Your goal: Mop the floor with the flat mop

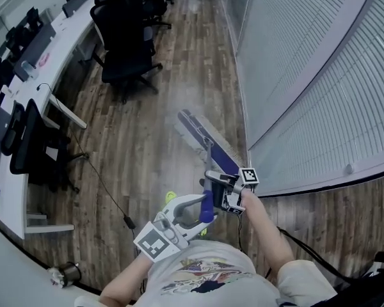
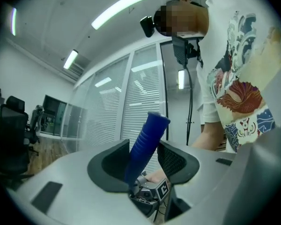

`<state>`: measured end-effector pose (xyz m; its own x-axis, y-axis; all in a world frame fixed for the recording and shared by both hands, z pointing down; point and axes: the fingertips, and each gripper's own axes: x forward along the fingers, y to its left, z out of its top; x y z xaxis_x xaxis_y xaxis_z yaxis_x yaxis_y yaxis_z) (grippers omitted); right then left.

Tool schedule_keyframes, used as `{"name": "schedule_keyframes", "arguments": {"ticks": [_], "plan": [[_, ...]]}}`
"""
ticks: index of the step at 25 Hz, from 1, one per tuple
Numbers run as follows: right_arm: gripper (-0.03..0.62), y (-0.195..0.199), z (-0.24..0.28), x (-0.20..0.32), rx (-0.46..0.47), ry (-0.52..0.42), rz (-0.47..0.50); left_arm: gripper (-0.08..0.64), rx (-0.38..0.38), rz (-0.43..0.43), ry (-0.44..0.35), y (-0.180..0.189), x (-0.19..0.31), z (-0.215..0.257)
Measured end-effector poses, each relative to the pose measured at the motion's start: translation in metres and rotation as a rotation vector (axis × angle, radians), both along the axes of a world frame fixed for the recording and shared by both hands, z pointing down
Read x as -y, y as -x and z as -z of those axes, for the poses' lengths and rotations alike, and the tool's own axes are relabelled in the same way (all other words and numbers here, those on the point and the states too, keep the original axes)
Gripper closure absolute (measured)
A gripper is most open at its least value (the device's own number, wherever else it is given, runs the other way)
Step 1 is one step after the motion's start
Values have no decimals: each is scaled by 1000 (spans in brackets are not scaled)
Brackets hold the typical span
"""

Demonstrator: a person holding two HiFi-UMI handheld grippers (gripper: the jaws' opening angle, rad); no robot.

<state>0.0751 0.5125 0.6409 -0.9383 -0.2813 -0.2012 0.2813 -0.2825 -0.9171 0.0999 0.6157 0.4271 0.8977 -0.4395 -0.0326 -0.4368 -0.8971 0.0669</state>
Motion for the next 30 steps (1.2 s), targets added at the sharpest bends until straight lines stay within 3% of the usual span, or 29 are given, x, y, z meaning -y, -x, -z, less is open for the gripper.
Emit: {"name": "schedule_keyframes", "arguments": {"ticks": [7,13,17,21,25,30], "plan": [[334,34,-5,66,-19,-26,78,397,148,-20,18,38,62,-27],[334,57,-1,145,-36,5,48,397,90,-13,4,63,145,-15],[334,80,1,196,-52,3,68,397,2,21,-4,87,200,-4],[334,100,-6,240,-87,4,106,397,82,18,-10,110,243,-16],[334,119,-8,288,-103,-5,120,399,60,73,-14,131,292,-16],[334,129,-26,331,-137,-15,202,402,133,77,-22,139,334,-30]]}}
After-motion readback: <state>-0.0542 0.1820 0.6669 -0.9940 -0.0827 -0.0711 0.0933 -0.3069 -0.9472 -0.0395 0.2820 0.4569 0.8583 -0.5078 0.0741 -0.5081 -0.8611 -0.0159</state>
